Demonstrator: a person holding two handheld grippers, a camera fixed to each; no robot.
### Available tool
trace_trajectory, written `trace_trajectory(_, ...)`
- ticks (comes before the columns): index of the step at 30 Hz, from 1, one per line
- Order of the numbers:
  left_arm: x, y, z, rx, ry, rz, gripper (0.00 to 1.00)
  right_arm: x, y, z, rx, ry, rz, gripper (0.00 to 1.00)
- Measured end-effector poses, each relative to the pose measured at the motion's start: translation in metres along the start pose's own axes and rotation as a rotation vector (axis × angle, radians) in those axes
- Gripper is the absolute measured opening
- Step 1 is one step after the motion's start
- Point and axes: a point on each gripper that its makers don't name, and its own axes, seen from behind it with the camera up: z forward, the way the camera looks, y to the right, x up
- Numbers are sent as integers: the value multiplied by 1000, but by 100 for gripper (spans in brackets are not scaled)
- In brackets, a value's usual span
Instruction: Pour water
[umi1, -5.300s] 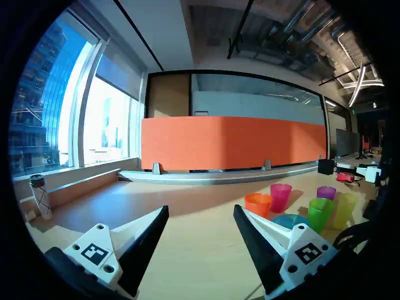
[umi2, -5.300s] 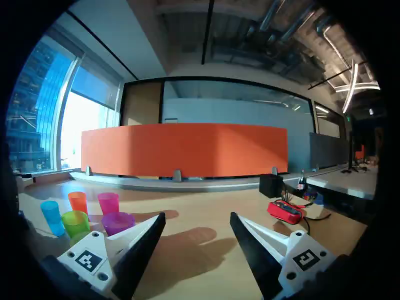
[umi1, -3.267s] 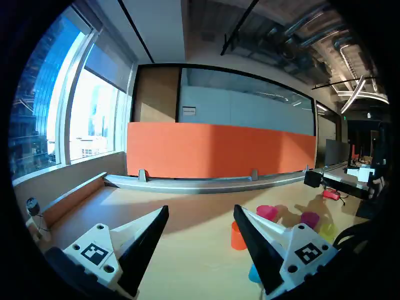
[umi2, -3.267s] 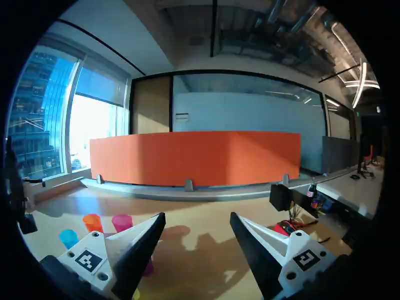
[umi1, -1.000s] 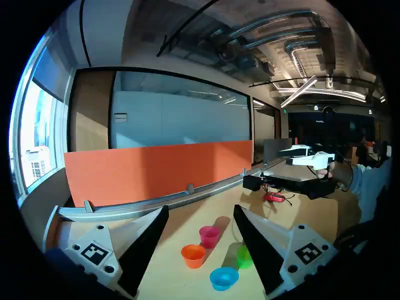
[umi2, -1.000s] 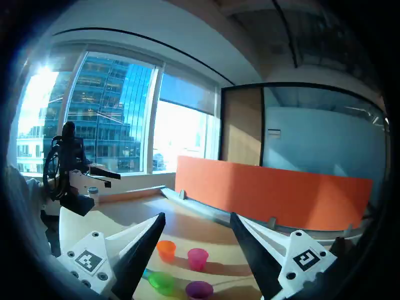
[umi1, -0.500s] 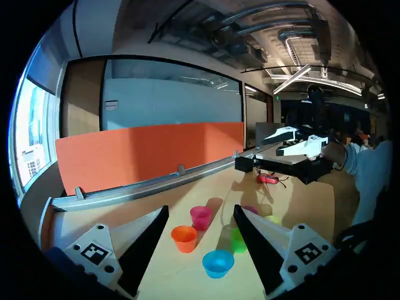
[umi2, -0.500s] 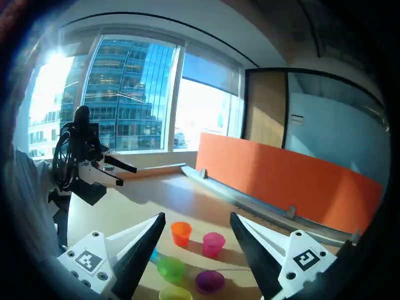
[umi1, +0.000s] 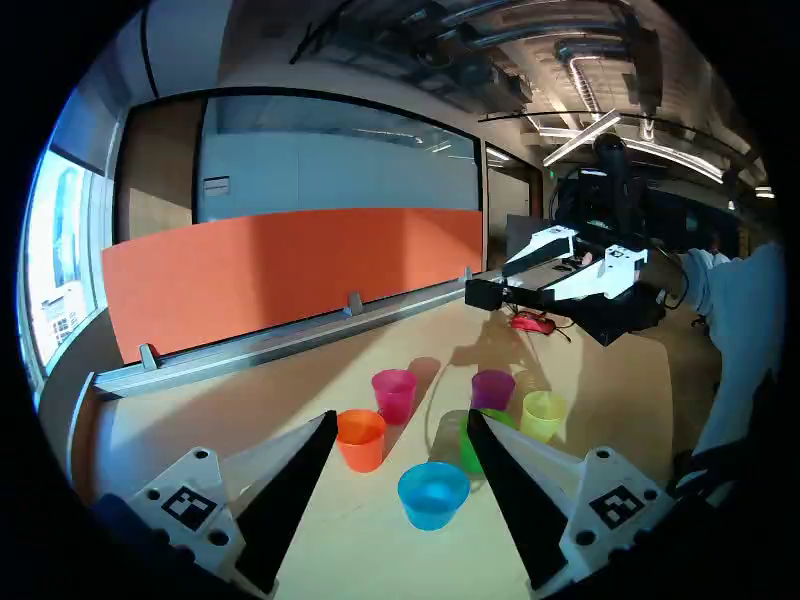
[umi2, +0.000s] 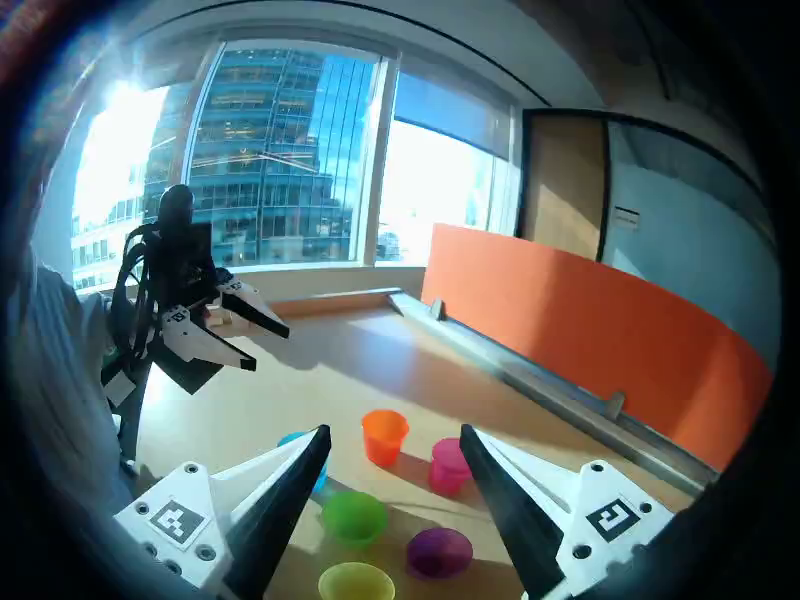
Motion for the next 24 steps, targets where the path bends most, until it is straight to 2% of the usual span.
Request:
trace_trajectory(15,-51,13,16,-60,-85,-11,96,-50,-11,37,89,-134,-31,100)
trace_trajectory(24,-81,24,20,-86,-141,19,96,-82,-20,53,136,-218,-52,100)
